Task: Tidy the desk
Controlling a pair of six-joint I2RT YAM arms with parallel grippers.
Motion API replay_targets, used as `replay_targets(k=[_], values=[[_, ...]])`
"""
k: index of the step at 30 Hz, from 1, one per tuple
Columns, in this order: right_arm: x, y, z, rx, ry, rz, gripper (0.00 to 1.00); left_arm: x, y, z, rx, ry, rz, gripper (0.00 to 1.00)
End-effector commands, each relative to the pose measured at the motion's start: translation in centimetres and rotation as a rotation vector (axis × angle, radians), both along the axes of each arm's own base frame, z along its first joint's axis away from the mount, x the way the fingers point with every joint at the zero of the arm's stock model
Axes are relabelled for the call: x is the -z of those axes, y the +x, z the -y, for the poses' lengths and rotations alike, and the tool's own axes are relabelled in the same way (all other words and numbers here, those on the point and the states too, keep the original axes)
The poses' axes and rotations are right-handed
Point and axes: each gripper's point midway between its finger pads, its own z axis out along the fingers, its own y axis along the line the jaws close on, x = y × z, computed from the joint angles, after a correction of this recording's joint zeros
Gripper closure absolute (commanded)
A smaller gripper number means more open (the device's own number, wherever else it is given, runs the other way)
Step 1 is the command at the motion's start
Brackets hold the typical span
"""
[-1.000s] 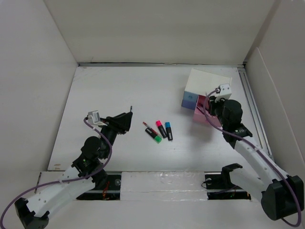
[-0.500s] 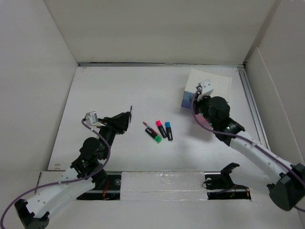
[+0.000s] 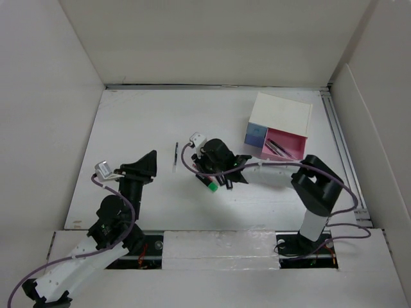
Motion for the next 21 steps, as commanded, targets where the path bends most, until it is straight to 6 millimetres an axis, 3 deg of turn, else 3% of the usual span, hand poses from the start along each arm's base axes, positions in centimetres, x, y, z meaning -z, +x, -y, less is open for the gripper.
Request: replay_targets(k=[1, 8, 12, 21], values=[[-0.1, 0.5, -3.6, -0.035, 0.057, -0.009, 0.7, 0.3, 0.1, -0.5, -0.027, -0.025, -0.003, 0.6], [3.1, 2.3, -4.2, 0.017, -0.029, -0.029, 0.64, 0.3, 0.5, 0.4, -0.007, 0.013, -0.017, 0.57], [4.0, 2.8, -4.0, 0.039, -0.055, -0.02, 0.65, 0.3, 0.7, 1.5, 0.032, 0.055, -0.017, 0.57], [5.0, 3.4, -2.9, 0.086, -0.092, 0.002, 0.71, 0.0, 0.6, 1.6, 0.04, 0.061, -0.003, 0.57]])
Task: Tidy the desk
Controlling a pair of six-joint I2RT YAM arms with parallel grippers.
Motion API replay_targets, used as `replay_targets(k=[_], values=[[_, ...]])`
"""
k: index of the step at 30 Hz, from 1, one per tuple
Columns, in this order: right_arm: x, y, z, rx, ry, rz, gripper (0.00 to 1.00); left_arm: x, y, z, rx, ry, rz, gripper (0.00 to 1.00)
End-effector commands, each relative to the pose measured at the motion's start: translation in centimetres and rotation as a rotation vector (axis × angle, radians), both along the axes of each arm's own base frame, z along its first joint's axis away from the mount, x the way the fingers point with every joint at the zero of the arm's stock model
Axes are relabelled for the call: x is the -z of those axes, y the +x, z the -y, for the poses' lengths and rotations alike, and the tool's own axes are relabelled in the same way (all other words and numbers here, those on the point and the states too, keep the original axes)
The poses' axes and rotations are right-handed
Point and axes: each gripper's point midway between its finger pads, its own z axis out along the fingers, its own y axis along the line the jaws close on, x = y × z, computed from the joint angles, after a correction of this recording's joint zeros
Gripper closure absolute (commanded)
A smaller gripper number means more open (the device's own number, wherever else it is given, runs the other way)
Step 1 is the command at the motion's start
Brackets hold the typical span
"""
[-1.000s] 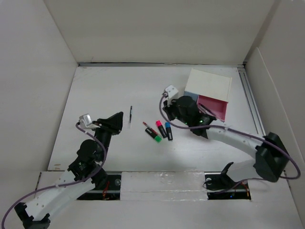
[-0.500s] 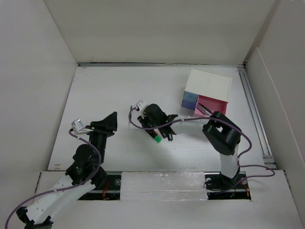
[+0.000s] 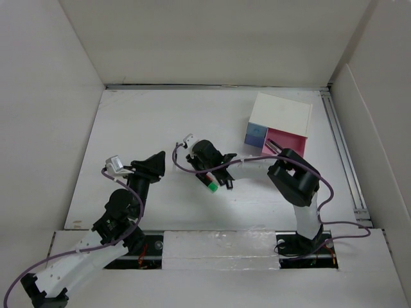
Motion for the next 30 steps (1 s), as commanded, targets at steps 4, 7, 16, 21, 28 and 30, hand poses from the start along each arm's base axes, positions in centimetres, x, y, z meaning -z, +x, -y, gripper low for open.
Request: replay_targets(k=[4, 7, 16, 21, 28, 30], values=[[-0.2, 0.7, -0.5, 0.023, 0.008, 0.037, 0.78, -2.3, -0.4, -0.4, 0.001, -0.041, 0.065, 0.57], [-0.4, 0.8, -1.0, 0.01, 0.03, 0.054, 0.88, -2.3, -0.4, -0.5, -0.003, -0.043, 0.066, 0.57], [-12.0, 4.2, 0.0, 0.021, 0.229, 0.266, 1.0, -2.2, -0.5, -0.7, -0.008, -0.047, 0.068, 0.58], [-18.6, 5.6, 3.0, 0.04, 0.348, 0.328, 0.96, -2.3, -0.4, -0.4, 0.001, -0.041, 0.065, 0.58], [-11.7, 3.2, 1.8, -0.009, 0.207, 0.163, 0.74, -2.4, -0.5, -0.6, -0.003, -0.047, 0.07, 0.58], [-8.9, 2.5, 1.2, -0.031, 0.172, 0.116, 0.72, -2.3, -0.5, -0.6, -0.006, -0.046, 0.068, 0.58]])
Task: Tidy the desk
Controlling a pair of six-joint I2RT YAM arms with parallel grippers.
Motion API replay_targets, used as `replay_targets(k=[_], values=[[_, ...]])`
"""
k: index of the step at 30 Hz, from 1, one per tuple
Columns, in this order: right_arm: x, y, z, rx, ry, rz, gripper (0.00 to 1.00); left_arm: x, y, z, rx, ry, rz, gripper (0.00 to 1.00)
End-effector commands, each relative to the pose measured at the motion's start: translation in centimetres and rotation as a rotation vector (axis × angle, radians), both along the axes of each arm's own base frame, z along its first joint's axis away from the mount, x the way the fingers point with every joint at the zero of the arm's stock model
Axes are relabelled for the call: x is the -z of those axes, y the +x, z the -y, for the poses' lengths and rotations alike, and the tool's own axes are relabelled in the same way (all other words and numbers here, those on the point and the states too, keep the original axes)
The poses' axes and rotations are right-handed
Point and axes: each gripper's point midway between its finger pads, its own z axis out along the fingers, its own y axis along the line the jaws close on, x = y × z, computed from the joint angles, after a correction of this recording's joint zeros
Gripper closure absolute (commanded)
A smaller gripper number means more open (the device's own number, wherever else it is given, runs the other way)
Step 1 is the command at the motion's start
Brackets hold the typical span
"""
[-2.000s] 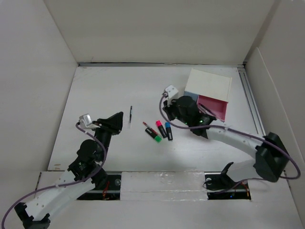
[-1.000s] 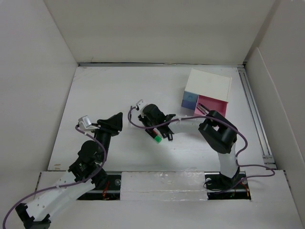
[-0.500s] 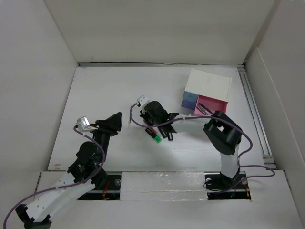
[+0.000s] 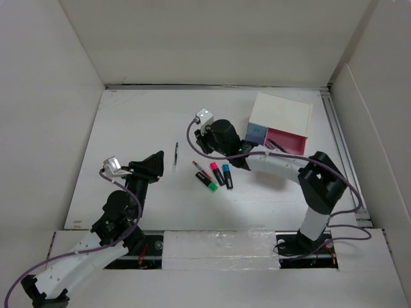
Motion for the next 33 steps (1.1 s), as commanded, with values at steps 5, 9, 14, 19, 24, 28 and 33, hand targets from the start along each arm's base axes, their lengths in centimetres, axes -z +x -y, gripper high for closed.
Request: replay_targets(k=[5, 9, 14, 19, 24, 28, 33], values=[[8.6, -3.1, -2.3, -0.093, -0.126, -0.151, 0.67, -1.6, -0.2, -0.7, -0.019, -0.038, 0.043, 0.57], [10.8, -2.9, -2.5, -0.091, -0.16, -0.177, 0.62, -1.6, -0.2, -0.6, -0.015, -0.036, 0.046, 0.57], [13.6, -3.4, -2.2, -0.087, -0.214, -0.216, 0.65, -1.6, -0.2, -0.6, -0.015, -0.036, 0.046, 0.57], [15.4, -4.1, -2.1, -0.087, -0.24, -0.239, 0.67, -1.7, -0.2, -0.6, -0.015, -0.035, 0.046, 0.57], [15.7, -3.8, -1.7, -0.056, -0.28, -0.225, 0.81, -1.7, -0.2, -0.7, -0.019, -0.032, 0.046, 0.57], [14.4, -2.9, -1.8, -0.024, -0.267, -0.182, 0.96, -1.6, -0.2, -0.6, -0.017, -0.032, 0.045, 0.57], [6.8, -1.8, -2.9, -0.032, -0.123, -0.075, 0.97, -1.5, -0.1, -0.5, -0.014, -0.028, 0.043, 0.57]])
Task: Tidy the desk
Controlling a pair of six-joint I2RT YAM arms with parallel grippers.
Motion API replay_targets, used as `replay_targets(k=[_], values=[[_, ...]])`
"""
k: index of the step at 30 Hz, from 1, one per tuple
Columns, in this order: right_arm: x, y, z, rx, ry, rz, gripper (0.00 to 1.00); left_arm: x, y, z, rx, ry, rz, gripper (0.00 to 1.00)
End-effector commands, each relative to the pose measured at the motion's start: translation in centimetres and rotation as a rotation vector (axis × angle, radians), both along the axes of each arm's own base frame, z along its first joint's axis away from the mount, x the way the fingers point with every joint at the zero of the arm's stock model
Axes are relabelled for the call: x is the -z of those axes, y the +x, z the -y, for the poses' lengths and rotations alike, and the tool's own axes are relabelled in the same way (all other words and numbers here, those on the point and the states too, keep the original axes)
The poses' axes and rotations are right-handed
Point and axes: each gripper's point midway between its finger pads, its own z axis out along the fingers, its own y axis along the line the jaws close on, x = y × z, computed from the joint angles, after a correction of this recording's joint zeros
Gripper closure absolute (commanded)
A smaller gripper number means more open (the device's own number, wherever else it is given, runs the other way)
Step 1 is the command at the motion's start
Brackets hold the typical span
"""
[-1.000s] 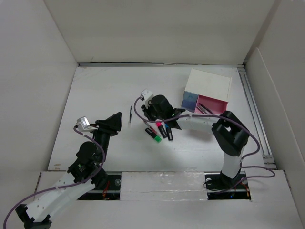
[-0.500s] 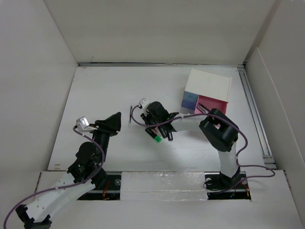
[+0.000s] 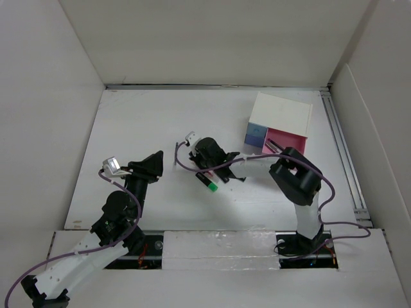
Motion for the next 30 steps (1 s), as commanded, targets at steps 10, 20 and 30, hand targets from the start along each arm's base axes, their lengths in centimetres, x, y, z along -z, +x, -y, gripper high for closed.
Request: replay_targets(k=[10, 20, 30], values=[[-23.1, 3.1, 6.4, 0.127, 0.408, 0.288, 0.97, -1.5, -0.2, -0.3, -0.004, -0.029, 0.043, 0.57], [-27.7, 5.2, 25.9, 0.488, 0.39, 0.593, 0.97, -1.6, -0.3, 0.2, 0.023, -0.028, 0.049, 0.57], [-23.3, 5.8, 29.9, 0.512, 0.359, 0.637, 0.98, -1.6, -0.4, 0.5, 0.038, -0.031, 0.056, 0.58]])
